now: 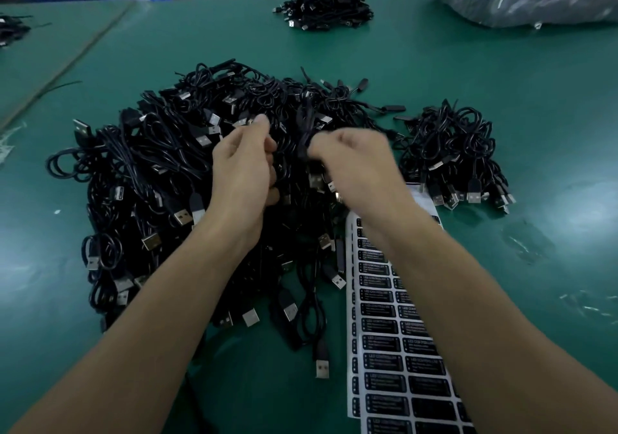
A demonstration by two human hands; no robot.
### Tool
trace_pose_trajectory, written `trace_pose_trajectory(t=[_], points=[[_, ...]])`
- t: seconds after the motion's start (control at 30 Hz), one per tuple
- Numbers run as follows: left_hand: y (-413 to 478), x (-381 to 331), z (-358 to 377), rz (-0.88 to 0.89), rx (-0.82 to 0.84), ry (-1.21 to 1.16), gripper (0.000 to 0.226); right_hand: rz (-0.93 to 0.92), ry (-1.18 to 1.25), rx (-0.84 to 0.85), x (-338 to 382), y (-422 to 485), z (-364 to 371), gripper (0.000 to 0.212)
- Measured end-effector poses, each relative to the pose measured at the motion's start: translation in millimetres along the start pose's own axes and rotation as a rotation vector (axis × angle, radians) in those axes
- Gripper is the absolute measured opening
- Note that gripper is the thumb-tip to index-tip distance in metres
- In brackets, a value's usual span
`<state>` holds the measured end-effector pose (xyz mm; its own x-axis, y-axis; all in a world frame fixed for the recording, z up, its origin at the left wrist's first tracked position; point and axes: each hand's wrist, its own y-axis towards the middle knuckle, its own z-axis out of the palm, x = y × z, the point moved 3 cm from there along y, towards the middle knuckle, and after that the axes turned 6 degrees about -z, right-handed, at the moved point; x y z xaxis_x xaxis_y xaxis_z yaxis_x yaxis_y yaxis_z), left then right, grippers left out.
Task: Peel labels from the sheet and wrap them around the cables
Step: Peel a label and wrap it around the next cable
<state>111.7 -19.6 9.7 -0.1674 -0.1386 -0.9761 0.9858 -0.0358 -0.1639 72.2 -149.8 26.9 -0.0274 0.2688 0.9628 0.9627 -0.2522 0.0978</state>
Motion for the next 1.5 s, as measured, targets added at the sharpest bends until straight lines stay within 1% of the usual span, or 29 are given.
trace_pose_trajectory(t=[0.03,0.1,0.13,0.2,0.27,0.37,0.43,0.47,0.53,0.6,0.67,0.7,0.8,0.83,0.93,1.03,1.1,1.17,1.23,1.27,1.33,1.4,1.43,1.5], points=[[-1,0,0,0.009,0.028,0.024,0.042,-0.015,0.076,-0.005,4,-1,-5,0.030],[-3,-1,3,0.002,0.082,0.074,0.050,-0.065,0.163,0.048,10,-7,-14,0.023],[-5,-1,4,-0.009,0.107,0.100,0.054,-0.085,0.154,0.092,11,-11,-18,0.023],[-7,-1,7,-0.001,0.143,0.153,0.058,-0.125,0.016,0.195,7,-19,-21,0.021],[-9,-1,9,0.053,0.171,0.202,0.049,-0.146,-0.083,0.324,-1,-27,-19,0.016],[-12,-3,12,0.121,0.242,0.230,0.040,-0.158,-0.082,0.454,-12,-34,-20,0.014],[-16,-6,14,0.145,0.340,0.279,0.038,-0.150,-0.030,0.441,-19,-35,-29,0.013],[-19,-7,16,0.142,0.427,0.309,0.036,-0.129,0.028,0.394,-23,-34,-34,0.016],[-26,-7,20,0.089,0.634,0.358,0.025,-0.068,0.140,0.276,-32,-32,-46,0.026],[-32,-5,22,0.009,0.795,0.428,0.011,-0.014,0.253,0.249,-39,-31,-49,0.035],[-34,-4,22,-0.055,0.885,0.532,0.011,0.022,0.394,0.233,-42,-30,-49,0.037],[-34,-3,21,-0.086,0.903,0.573,0.013,0.023,0.423,0.194,-43,-30,-51,0.033],[-31,-2,17,-0.158,0.886,0.658,0.018,-0.027,0.407,0.091,-43,-28,-55,0.013],[-30,-2,17,-0.170,0.877,0.681,0.017,-0.035,0.425,0.084,-44,-28,-55,0.013],[-29,2,19,-0.183,0.863,0.683,0.015,-0.033,0.459,0.070,-45,-28,-56,0.022],[-25,4,21,-0.124,0.769,0.633,0.020,-0.024,0.430,0.071,-45,-29,-56,0.030],[-24,4,22,-0.075,0.686,0.577,0.013,-0.030,0.410,0.093,-44,-31,-54,0.023],[-25,2,23,0.011,0.635,0.576,0.014,-0.054,0.405,0.108,-43,-31,-53,0.005],[-26,1,27,0.102,0.595,0.579,0.012,-0.079,0.356,0.050,-43,-31,-56,0.012],[-27,1,28,0.139,0.577,0.576,0.013,-0.085,0.307,0.000,-44,-30,-59,0.014],[-26,1,29,0.180,0.519,0.600,0.028,-0.091,0.126,-0.104,-47,-28,-66,0.015],[-24,3,28,0.141,0.472,0.595,0.044,-0.094,-0.099,-0.163,-51,-27,-73,0.016],[-22,4,27,0.088,0.459,0.559,0.049,-0.091,-0.203,-0.164,-51,-26,-75,0.019],[-21,6,26,0.009,0.446,0.489,0.052,-0.082,-0.413,-0.105,-51,-27,-78,0.027]])
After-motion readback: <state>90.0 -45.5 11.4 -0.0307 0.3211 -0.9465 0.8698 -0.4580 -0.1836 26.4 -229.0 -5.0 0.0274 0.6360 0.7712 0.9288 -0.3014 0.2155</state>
